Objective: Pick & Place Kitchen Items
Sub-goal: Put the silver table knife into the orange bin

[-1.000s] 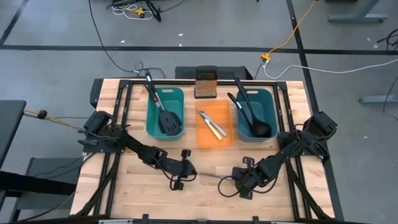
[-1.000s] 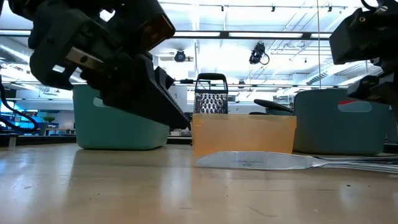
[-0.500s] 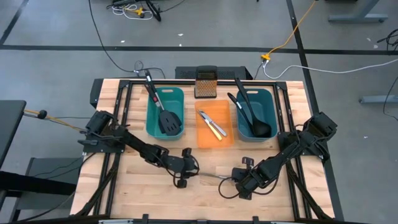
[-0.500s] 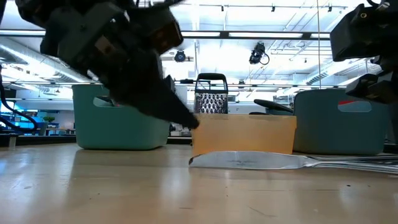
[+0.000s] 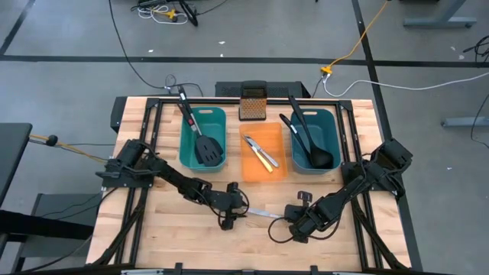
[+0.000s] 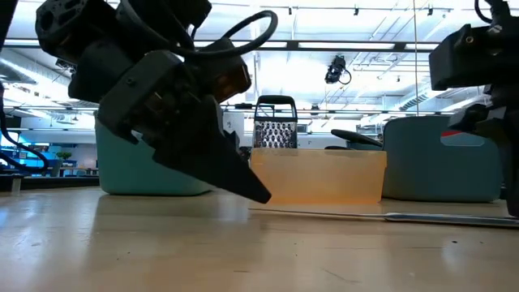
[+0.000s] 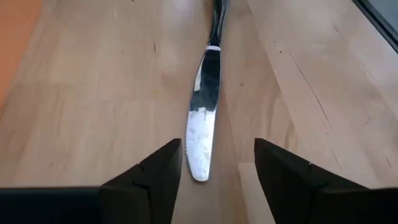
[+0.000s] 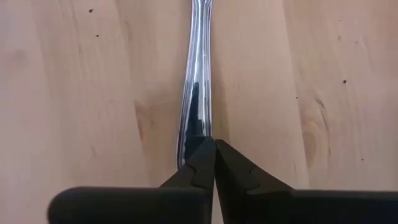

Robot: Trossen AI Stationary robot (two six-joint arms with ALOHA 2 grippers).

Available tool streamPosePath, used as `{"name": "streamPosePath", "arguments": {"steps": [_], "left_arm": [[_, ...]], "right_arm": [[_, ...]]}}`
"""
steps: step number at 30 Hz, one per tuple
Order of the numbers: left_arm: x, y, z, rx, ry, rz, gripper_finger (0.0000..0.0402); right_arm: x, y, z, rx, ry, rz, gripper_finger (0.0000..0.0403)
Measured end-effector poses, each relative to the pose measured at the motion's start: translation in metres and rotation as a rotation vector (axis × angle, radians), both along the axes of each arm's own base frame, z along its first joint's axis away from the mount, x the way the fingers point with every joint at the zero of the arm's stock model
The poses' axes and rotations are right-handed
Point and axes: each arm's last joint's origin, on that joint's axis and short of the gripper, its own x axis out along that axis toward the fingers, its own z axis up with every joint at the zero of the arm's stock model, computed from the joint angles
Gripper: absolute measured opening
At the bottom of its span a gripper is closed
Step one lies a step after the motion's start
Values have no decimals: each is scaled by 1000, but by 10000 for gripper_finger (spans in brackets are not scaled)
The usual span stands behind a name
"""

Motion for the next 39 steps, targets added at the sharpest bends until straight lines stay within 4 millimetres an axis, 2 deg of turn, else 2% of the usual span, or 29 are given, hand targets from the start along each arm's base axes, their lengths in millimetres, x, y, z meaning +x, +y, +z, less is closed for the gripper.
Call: {"name": "streamPosePath", "arguments": {"steps": [6, 14, 18, 24, 25, 39], "left_arm": [[1, 3, 0, 10, 3, 16, 208], [1, 2, 1, 51, -19, -18, 196], [1, -2, 3, 97, -57, -65, 146], [0, 2, -1, 110, -7, -52, 21], [0, 3, -1, 105, -3, -39, 12], [0, 7, -3, 114, 21, 12, 4]], "right_arm": [[2, 1, -10, -26, 20, -1, 7], [2, 1, -9, -34, 7, -2, 28], [2, 1, -9, -32, 5, 2, 33], [2, 1, -9, -31, 3, 2, 34], [2, 1, -9, -30, 4, 2, 34], [2, 1, -9, -28, 7, 11, 33]]}}
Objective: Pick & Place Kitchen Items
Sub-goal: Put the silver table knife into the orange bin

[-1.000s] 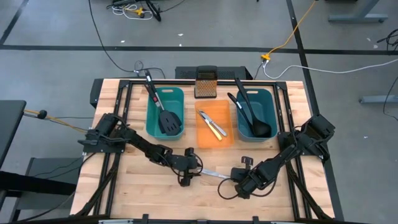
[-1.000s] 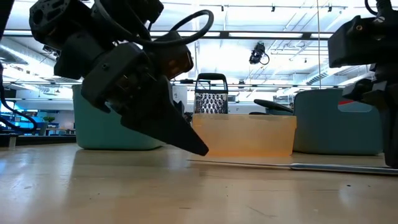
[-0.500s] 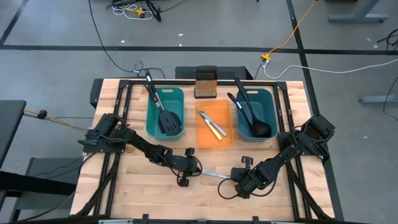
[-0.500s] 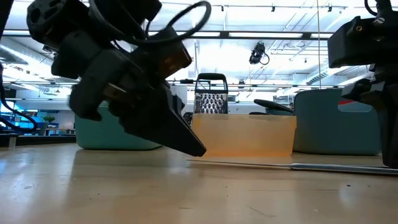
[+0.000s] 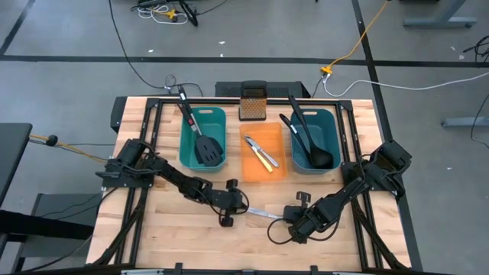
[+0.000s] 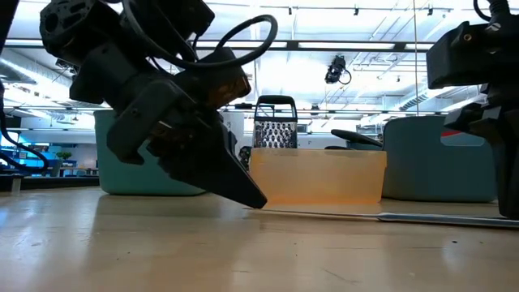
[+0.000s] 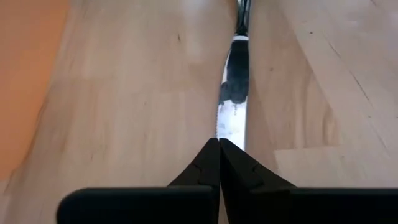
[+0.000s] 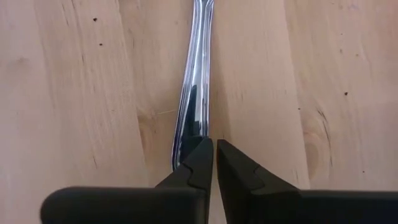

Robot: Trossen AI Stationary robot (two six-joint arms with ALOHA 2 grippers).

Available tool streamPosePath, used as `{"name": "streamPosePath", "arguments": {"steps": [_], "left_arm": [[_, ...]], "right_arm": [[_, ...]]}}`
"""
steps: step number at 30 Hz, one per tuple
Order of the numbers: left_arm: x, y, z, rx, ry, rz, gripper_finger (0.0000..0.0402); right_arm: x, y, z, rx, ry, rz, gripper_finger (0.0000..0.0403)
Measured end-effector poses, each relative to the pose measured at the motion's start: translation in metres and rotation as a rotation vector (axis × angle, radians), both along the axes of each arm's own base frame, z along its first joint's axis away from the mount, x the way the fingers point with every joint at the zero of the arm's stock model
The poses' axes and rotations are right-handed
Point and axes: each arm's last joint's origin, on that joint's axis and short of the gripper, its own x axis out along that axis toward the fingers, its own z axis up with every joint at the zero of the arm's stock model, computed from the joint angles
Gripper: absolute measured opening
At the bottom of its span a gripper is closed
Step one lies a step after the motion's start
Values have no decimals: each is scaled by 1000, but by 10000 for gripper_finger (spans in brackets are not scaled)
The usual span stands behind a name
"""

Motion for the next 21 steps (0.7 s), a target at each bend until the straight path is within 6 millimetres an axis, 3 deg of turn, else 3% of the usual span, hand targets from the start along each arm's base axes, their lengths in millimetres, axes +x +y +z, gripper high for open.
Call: {"name": "streamPosePath", "arguments": {"steps": [16, 21], "left_arm": [[-1, 2, -2, 25, 16, 30, 4], [1, -7, 5, 36, -69, -64, 6]], "right_arm": [[0, 0, 0, -2, -2, 0, 33], [0, 0, 0, -3, -4, -2, 33]]}}
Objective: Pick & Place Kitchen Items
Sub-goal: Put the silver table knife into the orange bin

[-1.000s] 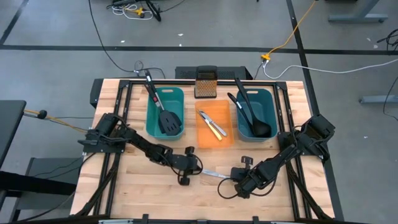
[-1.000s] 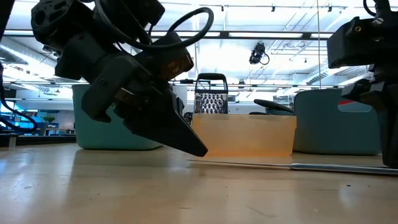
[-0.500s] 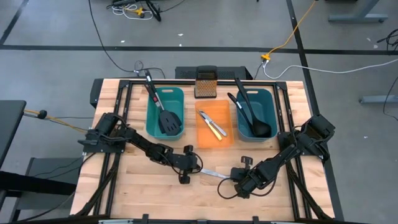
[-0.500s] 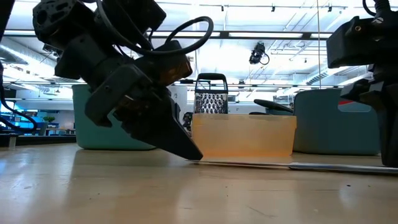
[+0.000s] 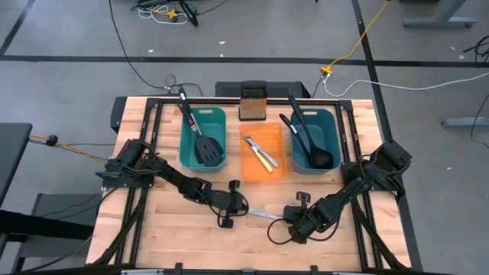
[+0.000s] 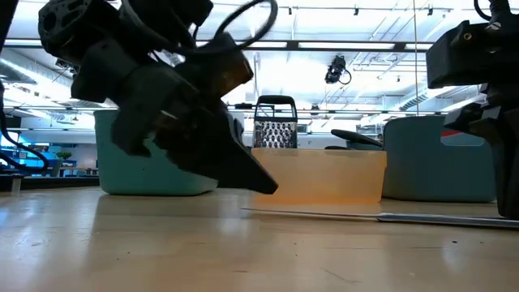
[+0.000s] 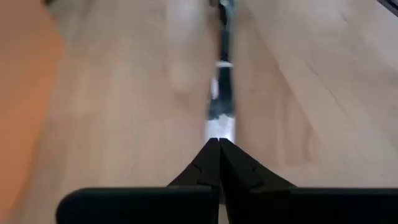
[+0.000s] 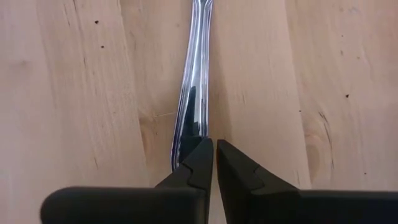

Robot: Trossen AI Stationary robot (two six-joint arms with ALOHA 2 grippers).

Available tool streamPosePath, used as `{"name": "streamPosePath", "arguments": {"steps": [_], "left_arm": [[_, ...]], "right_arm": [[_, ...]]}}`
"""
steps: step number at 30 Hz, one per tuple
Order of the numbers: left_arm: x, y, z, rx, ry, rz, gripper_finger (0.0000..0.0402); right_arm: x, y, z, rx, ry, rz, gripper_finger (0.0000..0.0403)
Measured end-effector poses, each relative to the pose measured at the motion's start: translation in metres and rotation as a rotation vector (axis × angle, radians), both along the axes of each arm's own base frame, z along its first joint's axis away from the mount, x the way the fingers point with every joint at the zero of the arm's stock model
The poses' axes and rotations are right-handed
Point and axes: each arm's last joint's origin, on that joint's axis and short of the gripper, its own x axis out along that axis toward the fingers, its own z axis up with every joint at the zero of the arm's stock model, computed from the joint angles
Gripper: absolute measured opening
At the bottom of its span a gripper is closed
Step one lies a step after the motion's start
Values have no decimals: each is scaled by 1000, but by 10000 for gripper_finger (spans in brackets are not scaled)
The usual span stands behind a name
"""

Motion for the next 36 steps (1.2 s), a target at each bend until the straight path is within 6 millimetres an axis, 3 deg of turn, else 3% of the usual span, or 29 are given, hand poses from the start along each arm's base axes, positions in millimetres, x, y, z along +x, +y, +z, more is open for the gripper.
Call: {"name": "streamPosePath", "arguments": {"steps": [22, 29, 36], "left_arm": [[-6, 0, -7, 20, 83, 46, 5], [-3, -2, -27, 8, 95, 54, 6], [-3, -1, -19, 44, 64, 54, 9]], "right_arm": [[0, 0, 0, 8, 4, -9, 34], [0, 0, 1, -3, -3, -17, 50], [0, -1, 1, -8, -9, -19, 64]]}}
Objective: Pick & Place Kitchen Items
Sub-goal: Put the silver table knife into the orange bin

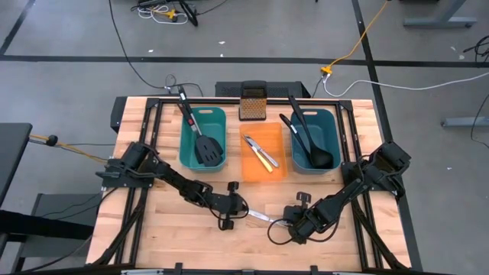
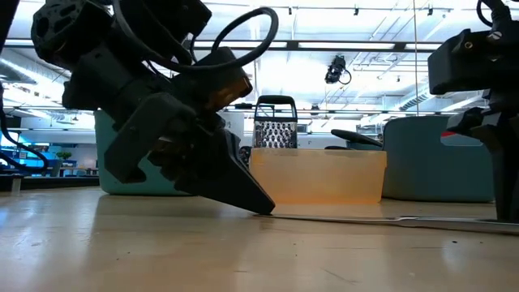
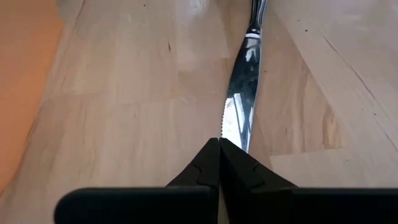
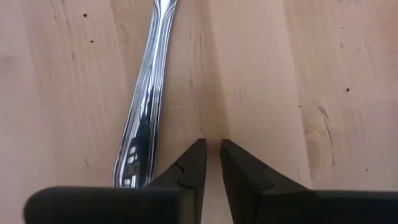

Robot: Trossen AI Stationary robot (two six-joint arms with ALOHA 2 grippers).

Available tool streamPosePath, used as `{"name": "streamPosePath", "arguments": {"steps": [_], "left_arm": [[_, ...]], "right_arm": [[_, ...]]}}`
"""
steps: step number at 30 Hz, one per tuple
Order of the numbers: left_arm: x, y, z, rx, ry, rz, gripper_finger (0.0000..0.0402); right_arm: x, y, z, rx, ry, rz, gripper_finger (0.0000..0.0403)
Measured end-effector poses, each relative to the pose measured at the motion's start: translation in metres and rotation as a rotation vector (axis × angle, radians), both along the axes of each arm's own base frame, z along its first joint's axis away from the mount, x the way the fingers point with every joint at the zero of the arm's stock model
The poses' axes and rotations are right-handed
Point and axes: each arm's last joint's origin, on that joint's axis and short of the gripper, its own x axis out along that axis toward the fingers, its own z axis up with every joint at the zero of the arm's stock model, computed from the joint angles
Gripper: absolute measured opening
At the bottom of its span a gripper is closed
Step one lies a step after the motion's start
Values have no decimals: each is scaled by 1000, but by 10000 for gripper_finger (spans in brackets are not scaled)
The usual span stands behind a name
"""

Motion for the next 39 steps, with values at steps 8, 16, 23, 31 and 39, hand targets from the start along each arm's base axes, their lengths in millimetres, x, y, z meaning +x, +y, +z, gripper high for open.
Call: {"name": "streamPosePath", "arguments": {"steps": [8, 16, 23, 31, 39], "left_arm": [[-1, -1, 6, -17, -8, -15, 5], [-1, 0, 1, -28, 15, 3, 4], [-1, 1, 0, -23, 23, 4, 4], [-1, 2, 0, -19, 28, 3, 7], [-1, 2, 0, -19, 30, 2, 8]], "right_arm": [[2, 5, 34, 30, -13, -11, 76], [13, 17, 60, 123, -34, -10, 135], [15, 19, 55, 229, 26, -133, 196], [19, 22, 27, 180, 123, -175, 218], [20, 22, 11, 132, 163, -198, 217]]}}
